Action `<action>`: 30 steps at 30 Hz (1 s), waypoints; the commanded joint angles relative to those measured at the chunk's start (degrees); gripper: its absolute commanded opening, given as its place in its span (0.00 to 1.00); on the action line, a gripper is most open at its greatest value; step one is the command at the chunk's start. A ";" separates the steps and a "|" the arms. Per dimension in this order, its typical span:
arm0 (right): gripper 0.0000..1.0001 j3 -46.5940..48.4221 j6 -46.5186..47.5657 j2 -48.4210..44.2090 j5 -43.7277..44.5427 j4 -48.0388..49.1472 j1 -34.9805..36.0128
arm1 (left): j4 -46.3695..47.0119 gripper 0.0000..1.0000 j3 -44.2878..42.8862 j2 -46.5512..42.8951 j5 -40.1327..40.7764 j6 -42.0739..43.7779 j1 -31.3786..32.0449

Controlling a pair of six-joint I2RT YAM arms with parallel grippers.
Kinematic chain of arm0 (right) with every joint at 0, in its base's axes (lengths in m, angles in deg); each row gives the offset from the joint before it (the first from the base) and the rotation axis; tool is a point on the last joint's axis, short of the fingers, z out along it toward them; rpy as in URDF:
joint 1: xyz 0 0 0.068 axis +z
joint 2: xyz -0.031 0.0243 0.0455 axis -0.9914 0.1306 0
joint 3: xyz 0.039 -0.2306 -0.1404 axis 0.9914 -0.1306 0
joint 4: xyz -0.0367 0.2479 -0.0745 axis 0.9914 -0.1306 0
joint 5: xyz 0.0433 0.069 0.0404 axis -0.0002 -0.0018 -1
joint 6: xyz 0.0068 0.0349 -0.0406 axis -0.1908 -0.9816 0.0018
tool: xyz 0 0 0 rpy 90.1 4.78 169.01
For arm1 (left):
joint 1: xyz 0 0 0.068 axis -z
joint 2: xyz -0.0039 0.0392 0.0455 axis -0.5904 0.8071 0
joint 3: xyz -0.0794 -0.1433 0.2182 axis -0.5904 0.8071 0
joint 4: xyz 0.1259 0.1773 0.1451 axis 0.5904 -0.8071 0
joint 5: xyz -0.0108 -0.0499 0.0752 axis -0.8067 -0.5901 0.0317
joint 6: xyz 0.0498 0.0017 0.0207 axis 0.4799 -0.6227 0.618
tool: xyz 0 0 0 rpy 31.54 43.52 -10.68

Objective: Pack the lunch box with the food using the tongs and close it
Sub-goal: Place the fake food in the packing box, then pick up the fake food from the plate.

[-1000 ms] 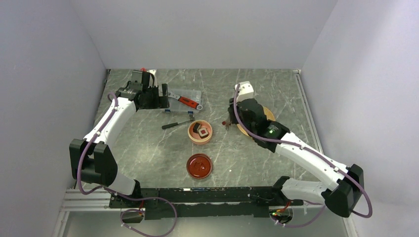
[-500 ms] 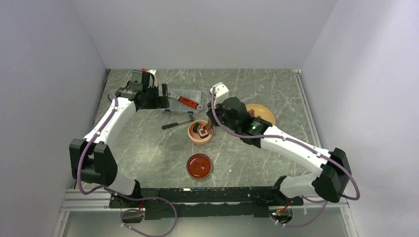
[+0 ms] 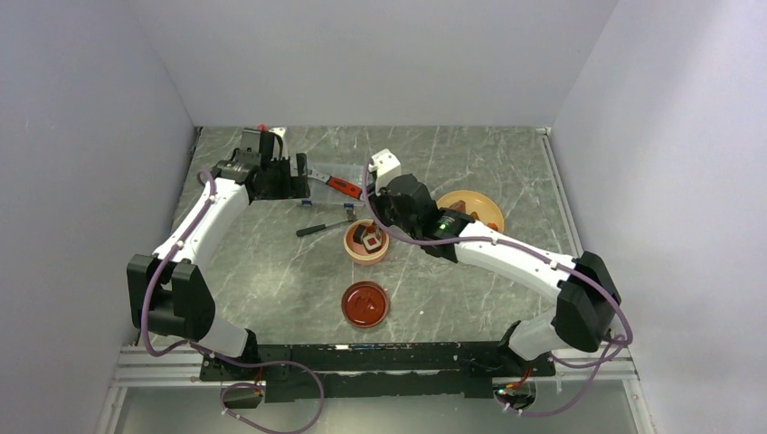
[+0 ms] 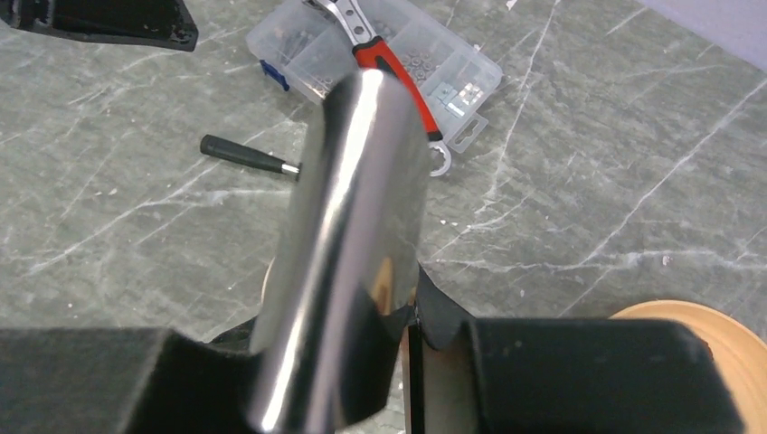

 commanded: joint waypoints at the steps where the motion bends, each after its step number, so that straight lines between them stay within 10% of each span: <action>1: 0.30 3.57 0.68 0.32 2.28 3.82 0.54 | 1.05 0.93 -0.66 -1.13 -0.88 0.52 -0.26; 9: 0.52 3.10 0.15 -2.98 2.38 2.12 0.85 | 1.04 0.94 -0.80 -1.20 -1.00 0.53 -0.26; 30: 0.35 1.32 -0.02 -2.42 4.63 2.92 0.94 | 1.13 0.94 -0.71 -0.80 -1.35 0.44 -0.26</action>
